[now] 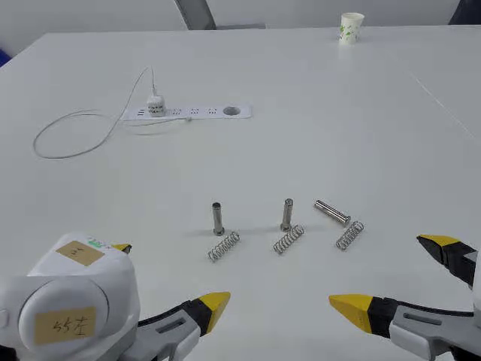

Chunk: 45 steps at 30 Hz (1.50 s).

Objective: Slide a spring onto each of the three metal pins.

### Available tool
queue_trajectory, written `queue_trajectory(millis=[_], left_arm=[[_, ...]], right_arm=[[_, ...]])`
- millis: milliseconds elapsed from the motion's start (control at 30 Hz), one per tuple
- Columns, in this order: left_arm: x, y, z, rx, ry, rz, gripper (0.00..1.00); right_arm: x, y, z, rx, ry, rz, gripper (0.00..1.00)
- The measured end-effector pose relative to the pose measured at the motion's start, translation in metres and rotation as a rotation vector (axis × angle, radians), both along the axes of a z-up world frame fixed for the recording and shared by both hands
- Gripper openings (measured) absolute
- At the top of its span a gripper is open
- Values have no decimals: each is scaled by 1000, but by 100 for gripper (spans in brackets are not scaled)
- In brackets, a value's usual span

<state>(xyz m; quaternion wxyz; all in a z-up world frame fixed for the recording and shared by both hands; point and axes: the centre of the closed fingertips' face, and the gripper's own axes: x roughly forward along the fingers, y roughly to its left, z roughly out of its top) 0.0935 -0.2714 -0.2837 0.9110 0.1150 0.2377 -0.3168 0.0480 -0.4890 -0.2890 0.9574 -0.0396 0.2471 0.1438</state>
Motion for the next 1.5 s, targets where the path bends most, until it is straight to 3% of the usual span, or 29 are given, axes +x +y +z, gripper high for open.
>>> queue_trajectory(millis=[667,933,1500], left_arm=[[-2,-1,-3,18,8,-25,72],[-2,-1,-3,10,15,-25,72],[-3,-8,3,-35,2,-32,77]], right_arm=[[-2,4,4,26,-3,12,88],[6,-2,23,38,-17,6,77],[34,-11,15,-17,71,62,66]])
